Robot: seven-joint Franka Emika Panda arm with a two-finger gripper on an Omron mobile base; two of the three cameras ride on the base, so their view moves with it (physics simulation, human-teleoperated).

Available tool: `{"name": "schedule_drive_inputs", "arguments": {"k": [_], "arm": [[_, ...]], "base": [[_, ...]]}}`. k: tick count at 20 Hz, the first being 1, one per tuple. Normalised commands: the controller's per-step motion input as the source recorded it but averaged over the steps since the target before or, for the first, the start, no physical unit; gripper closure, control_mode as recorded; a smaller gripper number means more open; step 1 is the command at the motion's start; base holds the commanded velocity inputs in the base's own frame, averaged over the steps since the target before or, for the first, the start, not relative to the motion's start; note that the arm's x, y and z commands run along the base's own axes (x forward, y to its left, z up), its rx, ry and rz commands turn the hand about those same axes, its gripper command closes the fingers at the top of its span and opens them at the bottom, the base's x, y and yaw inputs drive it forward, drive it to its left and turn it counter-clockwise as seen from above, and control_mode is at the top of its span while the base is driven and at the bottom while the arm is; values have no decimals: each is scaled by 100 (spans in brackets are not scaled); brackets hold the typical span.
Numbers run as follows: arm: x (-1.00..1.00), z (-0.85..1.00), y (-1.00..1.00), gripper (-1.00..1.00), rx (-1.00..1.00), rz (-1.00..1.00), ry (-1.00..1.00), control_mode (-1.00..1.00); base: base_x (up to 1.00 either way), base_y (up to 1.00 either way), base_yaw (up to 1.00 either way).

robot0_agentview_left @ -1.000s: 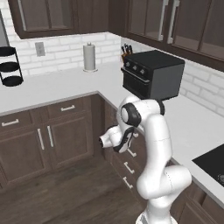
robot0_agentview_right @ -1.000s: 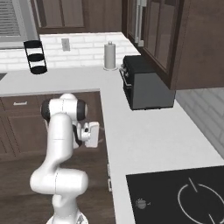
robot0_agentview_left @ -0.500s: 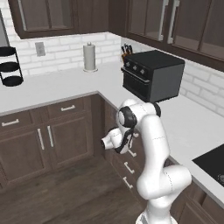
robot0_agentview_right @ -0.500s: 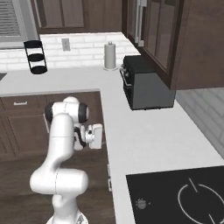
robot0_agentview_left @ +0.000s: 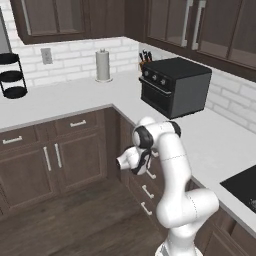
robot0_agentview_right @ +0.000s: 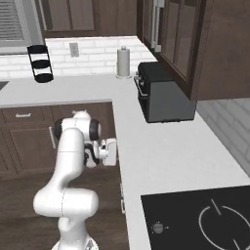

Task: Take a straw from the drawer in front and place it inside the glass cup on the dining counter.

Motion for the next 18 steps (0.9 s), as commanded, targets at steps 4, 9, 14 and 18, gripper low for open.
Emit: {"name": "schedule_drive_inputs", "arguments": {"k": [4, 9, 14, 18], "arm": [[46, -13, 0, 100, 0, 0, 2, -100], [25, -3, 0, 100, 0, 0, 0, -100], [-36, 0, 16, 100, 0, 0, 0, -100], [-69, 0, 69, 100, 0, 6, 0, -100]], "base": [[0, 0, 0], [0, 0, 0], [0, 0, 0], [0, 0, 0]]}}
